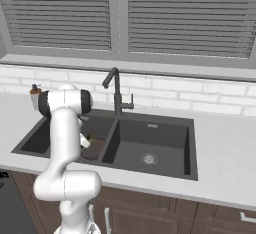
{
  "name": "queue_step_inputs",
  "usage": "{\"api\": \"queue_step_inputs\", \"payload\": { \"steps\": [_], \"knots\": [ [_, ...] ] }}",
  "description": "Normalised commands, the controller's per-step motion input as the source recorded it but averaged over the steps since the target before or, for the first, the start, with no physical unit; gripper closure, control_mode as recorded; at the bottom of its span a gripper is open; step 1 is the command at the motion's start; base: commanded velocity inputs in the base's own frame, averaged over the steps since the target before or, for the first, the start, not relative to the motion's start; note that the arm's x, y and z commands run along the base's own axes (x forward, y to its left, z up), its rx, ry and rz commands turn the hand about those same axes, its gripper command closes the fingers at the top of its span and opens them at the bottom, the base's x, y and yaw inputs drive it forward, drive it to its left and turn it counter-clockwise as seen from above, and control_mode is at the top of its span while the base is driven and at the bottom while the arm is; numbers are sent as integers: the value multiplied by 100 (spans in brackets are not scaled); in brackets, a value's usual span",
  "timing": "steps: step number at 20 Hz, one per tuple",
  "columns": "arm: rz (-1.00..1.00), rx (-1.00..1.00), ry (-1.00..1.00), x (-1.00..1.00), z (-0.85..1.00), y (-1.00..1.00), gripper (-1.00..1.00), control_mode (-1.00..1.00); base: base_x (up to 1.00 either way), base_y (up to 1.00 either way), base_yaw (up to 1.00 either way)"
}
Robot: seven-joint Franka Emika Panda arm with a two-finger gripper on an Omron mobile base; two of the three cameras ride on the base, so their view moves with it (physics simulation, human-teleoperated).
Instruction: Pick the pan and sponge and place them into the sink. Then turn on the water.
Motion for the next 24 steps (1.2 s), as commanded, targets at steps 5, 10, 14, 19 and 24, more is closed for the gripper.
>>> {"api": "queue_step_inputs", "payload": {
  "steps": [5,10,14,19,24],
  "knots": [
    [-5,0,-15,-69,0,0,-100,-100,0,0,0],
    [-3,0,-20,-87,13,0,-100,-100,0,0,0],
    [-1,6,-31,-100,91,0,-100,-100,0,0,0],
    [0,3,-24,-100,100,0,-100,-100,0,0,0],
    [-6,5,-18,-100,100,-6,-100,-100,0,0,0]
  ]
}}
